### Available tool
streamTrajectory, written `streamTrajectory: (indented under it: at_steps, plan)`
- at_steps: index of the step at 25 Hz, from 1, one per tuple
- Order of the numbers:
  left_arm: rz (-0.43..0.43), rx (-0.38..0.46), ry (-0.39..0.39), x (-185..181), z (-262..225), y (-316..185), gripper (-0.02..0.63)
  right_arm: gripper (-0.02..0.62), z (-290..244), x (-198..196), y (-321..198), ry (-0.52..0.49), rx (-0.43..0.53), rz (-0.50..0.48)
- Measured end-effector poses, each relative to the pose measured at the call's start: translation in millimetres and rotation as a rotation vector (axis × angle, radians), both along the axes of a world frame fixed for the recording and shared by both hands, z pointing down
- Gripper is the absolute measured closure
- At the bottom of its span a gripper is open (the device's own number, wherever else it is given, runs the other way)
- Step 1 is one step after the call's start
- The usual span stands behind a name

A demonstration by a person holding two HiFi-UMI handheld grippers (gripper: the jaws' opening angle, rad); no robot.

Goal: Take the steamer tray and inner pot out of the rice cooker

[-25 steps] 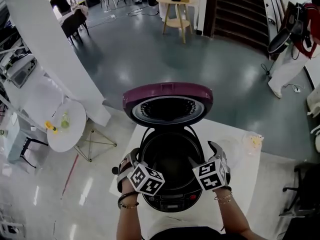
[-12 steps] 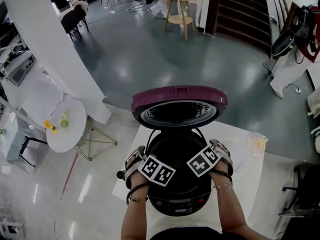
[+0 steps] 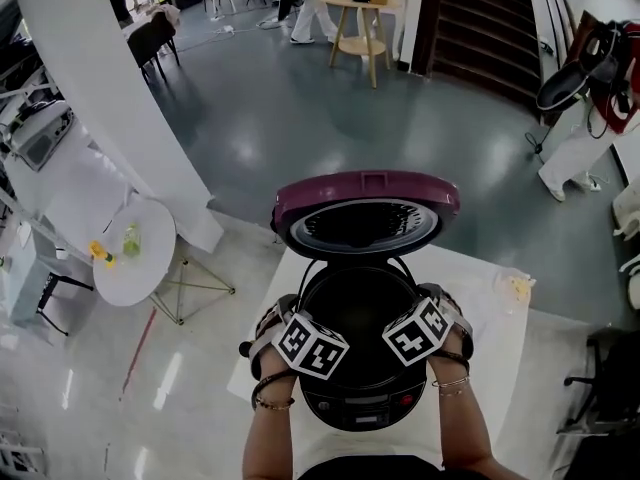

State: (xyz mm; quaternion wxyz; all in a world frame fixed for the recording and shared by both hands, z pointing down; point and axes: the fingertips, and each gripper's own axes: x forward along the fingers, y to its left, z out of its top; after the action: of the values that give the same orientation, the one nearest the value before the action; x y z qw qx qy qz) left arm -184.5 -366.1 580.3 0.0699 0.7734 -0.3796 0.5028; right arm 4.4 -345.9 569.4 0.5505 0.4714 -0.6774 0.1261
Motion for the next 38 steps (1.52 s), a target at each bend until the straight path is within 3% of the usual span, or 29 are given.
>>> streamTrajectory:
  at_steps: [3,8,15,18,25,31,38]
  plan:
    - [0.003,0.069,0.04,3,-29,3,0.448,0.443,-22,-3,8,-0.052,0.048,0.004]
    - [-0.001,0.184,0.075,-1,-72,12,0.453,0.546,-64,-15,24,-0.097,0.169,-0.016]
    - [0.043,0.347,0.147,19,-148,55,0.548,0.555,-143,1,63,-0.11,0.424,0.009]
    - [0.084,0.395,0.155,39,-170,79,0.555,0.558,-171,20,89,-0.096,0.475,0.022]
    - [0.153,0.482,0.26,110,-214,136,0.566,0.56,-216,88,161,-0.059,0.58,0.096]
    - [0.257,0.486,0.279,182,-233,194,0.568,0.557,-230,154,230,-0.039,0.574,0.16]
    - [0.33,0.334,0.241,255,-174,254,0.567,0.552,-166,222,303,-0.037,0.396,0.248]
